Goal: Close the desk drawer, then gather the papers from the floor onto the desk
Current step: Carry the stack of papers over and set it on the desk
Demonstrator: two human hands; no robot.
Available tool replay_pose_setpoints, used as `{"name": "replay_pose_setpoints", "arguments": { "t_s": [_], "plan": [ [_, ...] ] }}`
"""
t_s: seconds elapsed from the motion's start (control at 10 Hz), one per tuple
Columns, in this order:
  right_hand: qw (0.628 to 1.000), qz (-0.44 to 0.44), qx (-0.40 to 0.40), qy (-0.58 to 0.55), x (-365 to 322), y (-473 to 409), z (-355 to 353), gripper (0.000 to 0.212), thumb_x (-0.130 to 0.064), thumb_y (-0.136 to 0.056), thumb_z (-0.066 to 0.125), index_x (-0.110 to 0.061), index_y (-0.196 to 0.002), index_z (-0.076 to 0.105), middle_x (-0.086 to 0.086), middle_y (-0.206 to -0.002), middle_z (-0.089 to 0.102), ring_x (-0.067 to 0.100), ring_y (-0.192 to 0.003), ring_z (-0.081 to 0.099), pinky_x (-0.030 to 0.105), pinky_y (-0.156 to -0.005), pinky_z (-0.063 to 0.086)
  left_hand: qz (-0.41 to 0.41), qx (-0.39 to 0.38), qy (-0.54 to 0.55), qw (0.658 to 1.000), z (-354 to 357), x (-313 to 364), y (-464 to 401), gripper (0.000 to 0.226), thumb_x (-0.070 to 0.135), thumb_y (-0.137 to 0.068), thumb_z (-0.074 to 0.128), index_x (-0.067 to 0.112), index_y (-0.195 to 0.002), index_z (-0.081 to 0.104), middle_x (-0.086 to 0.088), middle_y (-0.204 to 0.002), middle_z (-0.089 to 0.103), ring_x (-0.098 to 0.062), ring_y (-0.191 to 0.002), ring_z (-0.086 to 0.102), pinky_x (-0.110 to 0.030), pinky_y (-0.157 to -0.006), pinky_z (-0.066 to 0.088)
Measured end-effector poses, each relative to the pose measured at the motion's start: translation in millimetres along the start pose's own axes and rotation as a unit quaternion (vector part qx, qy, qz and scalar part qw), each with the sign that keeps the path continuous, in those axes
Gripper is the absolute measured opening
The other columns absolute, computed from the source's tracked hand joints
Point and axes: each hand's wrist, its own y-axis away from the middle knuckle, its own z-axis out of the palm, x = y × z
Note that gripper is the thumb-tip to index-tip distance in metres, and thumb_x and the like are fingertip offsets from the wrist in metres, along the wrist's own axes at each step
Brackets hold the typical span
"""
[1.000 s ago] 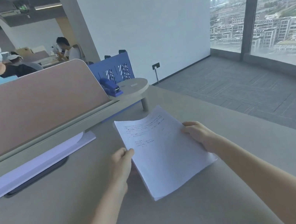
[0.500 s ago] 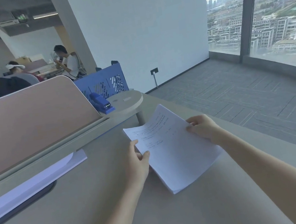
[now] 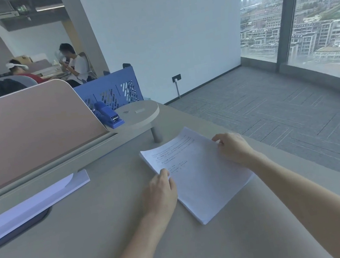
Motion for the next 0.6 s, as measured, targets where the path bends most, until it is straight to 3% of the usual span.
{"name": "replay_pose_setpoints", "arguments": {
  "t_s": [0.1,0.2,0.3,0.4,0.5,0.6],
  "plan": [
    [0.997,-0.025,0.005,0.078,2,0,4,0.044,-0.009,-0.091,0.044,-0.019,-0.126,0.069,0.013,-0.121,0.063,0.033,-0.116,0.060,0.036,-0.088,0.051,0.016,-0.010,-0.066,0.998,0,2,1,0.013,0.020,-0.094,0.040,0.012,-0.096,0.050,-0.009,-0.093,0.065,-0.032,-0.081,0.059,-0.034,-0.059,0.034],
    [0.989,-0.044,0.013,0.142,0,4,6,0.035,-0.011,-0.091,0.043,-0.014,-0.110,0.072,0.011,-0.106,0.057,0.034,-0.108,0.060,0.031,-0.072,0.042,0.019,-0.016,-0.088,0.996,-3,2,1,0.010,0.018,-0.094,0.038,0.014,-0.089,0.046,-0.009,-0.082,0.059,-0.033,-0.074,0.054,-0.034,-0.058,0.031],
    [0.977,-0.065,0.027,0.199,-3,6,8,0.032,-0.013,-0.092,0.043,-0.011,-0.102,0.074,0.009,-0.101,0.055,0.033,-0.105,0.056,0.029,-0.074,0.033,0.013,-0.012,-0.067,0.998,-3,-1,0,0.009,0.016,-0.091,0.039,0.016,-0.082,0.039,-0.006,-0.075,0.055,-0.032,-0.067,0.046,-0.035,-0.056,0.033],
    [0.970,-0.061,0.036,0.233,-12,7,7,0.031,-0.010,-0.090,0.046,-0.009,-0.102,0.074,0.010,-0.106,0.057,0.030,-0.106,0.052,0.031,-0.083,0.038,0.004,-0.015,-0.038,0.999,-4,-4,-1,0.012,0.017,-0.090,0.041,0.012,-0.091,0.052,-0.008,-0.088,0.069,-0.036,-0.077,0.060,-0.038,-0.063,0.046],
    [0.964,-0.046,0.041,0.258,-28,10,8,0.026,-0.006,-0.087,0.045,-0.005,-0.095,0.070,0.012,-0.110,0.056,0.030,-0.107,0.050,0.033,-0.092,0.039,-0.013,-0.026,-0.007,1.000,-10,-1,-1,0.021,0.019,-0.093,0.041,0.016,-0.108,0.056,-0.005,-0.107,0.073,-0.033,-0.092,0.065,-0.033,-0.067,0.042],
    [0.972,-0.033,0.091,0.216,-43,15,6,0.021,-0.006,-0.086,0.044,-0.006,-0.092,0.065,0.014,-0.113,0.055,0.031,-0.107,0.050,0.034,-0.090,0.039,-0.035,-0.044,0.027,0.998,-19,-3,0,0.026,0.021,-0.096,0.039,0.018,-0.117,0.053,-0.004,-0.116,0.071,-0.032,-0.098,0.064,-0.030,-0.068,0.036]
  ]
}}
